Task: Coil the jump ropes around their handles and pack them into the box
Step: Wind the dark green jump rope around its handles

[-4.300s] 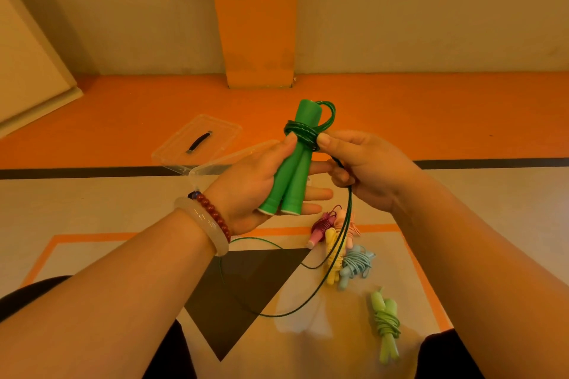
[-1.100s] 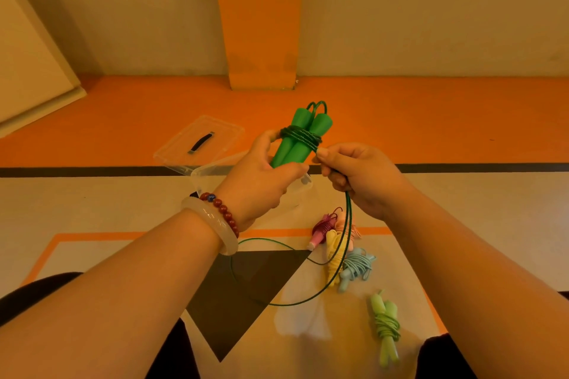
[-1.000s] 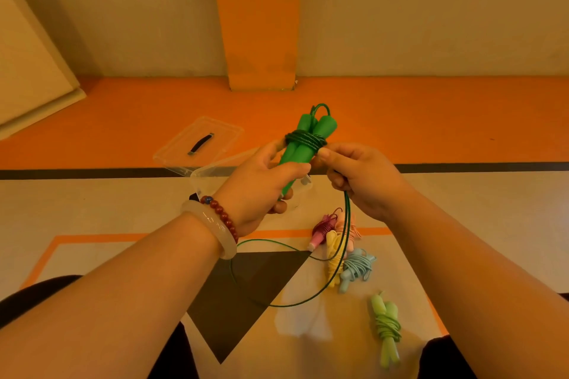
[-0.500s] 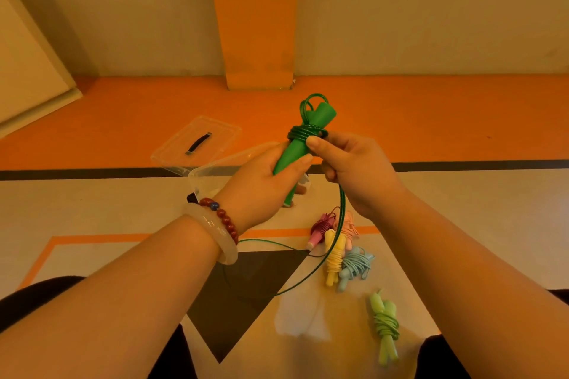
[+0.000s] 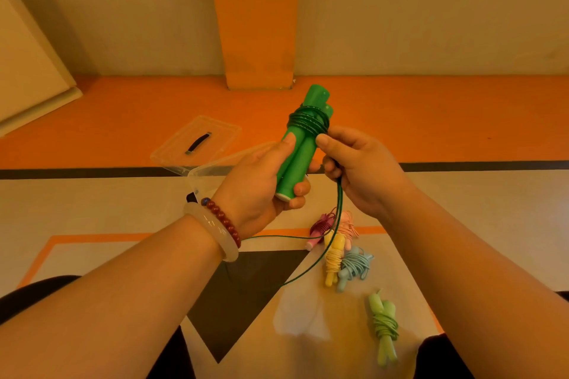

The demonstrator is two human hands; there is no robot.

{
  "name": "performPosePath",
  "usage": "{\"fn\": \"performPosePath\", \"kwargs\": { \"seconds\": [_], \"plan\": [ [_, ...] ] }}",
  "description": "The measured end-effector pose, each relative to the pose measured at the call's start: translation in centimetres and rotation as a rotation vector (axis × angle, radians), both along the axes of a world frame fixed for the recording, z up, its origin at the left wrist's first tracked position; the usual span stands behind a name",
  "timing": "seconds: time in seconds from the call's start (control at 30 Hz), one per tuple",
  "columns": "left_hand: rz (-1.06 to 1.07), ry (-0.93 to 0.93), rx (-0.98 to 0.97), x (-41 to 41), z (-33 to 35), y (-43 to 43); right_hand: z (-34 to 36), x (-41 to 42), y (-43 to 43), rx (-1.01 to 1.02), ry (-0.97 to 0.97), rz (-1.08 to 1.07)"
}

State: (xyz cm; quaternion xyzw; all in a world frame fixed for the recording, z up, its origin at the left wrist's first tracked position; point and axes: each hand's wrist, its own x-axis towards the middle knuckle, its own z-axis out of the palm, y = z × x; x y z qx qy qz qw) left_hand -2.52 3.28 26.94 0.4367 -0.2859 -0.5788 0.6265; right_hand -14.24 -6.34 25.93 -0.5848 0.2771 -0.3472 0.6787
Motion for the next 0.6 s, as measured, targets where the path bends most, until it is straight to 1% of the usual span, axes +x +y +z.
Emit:
{"fn": "performPosePath", "kwargs": {
  "seconds": [0.1, 0.17, 0.23, 0.3, 0.33, 0.37, 0.4, 0.43, 0.47, 0.5, 0.53, 0.6],
  "plan": [
    [-0.028, 0.059, 0.014, -0.4, 0.1, 0.0, 0.0, 0.0, 0.1, 0.125, -0.067, 0.053],
    [-0.029, 0.047, 0.033, -0.4, 0.1, 0.0, 0.1, -0.2, -0.1, 0.110, -0.048, 0.070],
    [-0.017, -0.018, 0.069, -0.3, 0.2, 0.1, 0.2, -0.4, -0.3, 0.041, 0.014, 0.056],
    [0.048, -0.138, 0.123, -0.1, 0.1, 0.0, 0.2, -0.3, -0.3, -0.007, 0.074, 0.017],
    [0.102, -0.233, 0.146, 0.1, 0.0, 0.0, 0.2, -0.2, -0.2, -0.026, 0.100, -0.007],
    [0.167, -0.383, 0.154, 0.4, -0.3, 0.0, 0.2, 0.0, -0.1, -0.052, 0.129, -0.034],
    [0.232, -0.602, 0.132, 0.8, -0.7, 0.0, 0.2, 0.1, 0.0, -0.084, 0.159, -0.060],
    [0.280, -0.847, 0.071, 1.2, -1.0, 0.0, 0.2, 0.3, 0.0, -0.114, 0.186, -0.084],
    [0.297, -1.043, -0.012, 1.3, -1.2, 0.0, 0.2, 0.5, 0.1, -0.131, 0.206, -0.107],
    [0.282, -1.174, -0.071, 1.3, -1.3, 0.1, 0.2, 0.7, 0.2, -0.135, 0.220, -0.132],
    [0.258, -1.257, -0.094, 1.1, -1.5, 0.0, 0.2, 0.8, 0.2, -0.133, 0.231, -0.156],
    [0.228, -1.341, -0.082, 1.0, -2.3, -0.3, 0.2, 1.0, 0.3, -0.140, 0.263, -0.192]
  ]
}}
